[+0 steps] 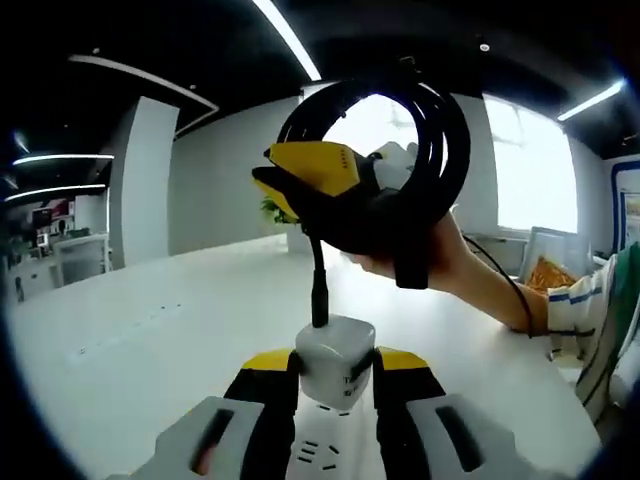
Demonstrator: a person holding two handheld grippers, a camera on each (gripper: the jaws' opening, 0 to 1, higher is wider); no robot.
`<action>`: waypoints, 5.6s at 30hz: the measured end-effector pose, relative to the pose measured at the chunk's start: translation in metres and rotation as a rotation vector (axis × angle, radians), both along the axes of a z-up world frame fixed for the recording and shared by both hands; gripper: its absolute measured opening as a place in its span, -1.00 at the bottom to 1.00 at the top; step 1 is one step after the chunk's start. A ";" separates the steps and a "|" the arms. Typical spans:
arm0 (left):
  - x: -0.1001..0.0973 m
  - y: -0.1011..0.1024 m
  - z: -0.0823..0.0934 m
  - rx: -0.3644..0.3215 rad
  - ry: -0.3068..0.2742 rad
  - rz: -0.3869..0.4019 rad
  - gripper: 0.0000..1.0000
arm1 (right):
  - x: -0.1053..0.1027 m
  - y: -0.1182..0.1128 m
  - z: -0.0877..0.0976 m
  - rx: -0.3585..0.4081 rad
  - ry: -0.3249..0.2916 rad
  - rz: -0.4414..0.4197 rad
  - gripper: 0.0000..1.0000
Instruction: Straighten the power strip on the desk, plug the charger into it
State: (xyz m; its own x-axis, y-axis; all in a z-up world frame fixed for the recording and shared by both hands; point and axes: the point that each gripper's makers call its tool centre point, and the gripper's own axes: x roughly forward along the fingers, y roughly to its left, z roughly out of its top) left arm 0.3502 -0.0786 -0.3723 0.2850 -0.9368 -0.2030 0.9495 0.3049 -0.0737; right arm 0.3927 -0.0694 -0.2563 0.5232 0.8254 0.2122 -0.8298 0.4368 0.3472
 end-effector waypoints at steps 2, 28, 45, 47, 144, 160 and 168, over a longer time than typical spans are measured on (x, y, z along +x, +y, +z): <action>0.001 0.000 -0.002 0.004 0.002 0.004 -0.42 | 0.001 0.001 -0.001 -0.003 -0.008 -0.010 -0.86; 0.000 -0.001 -0.008 -0.032 -0.103 0.152 -0.43 | -0.002 0.003 -0.004 0.027 -0.006 0.013 -0.84; 0.001 0.000 -0.014 0.016 -0.204 0.178 -0.45 | -0.016 0.002 -0.012 0.025 0.014 0.055 -0.79; 0.002 -0.001 -0.014 0.011 -0.199 0.181 -0.45 | -0.016 0.001 -0.013 0.025 0.012 0.066 -0.76; -0.003 0.155 0.006 0.008 -0.210 0.399 -0.61 | -0.033 0.011 -0.100 -1.009 -0.036 0.211 -0.76; -0.009 0.153 0.009 -0.018 -0.191 0.388 -0.61 | -0.033 0.009 -0.097 -1.001 -0.045 0.216 -0.80; -0.011 0.152 0.011 -0.032 -0.186 0.390 -0.61 | -0.035 0.014 -0.097 -1.055 -0.056 0.189 -0.81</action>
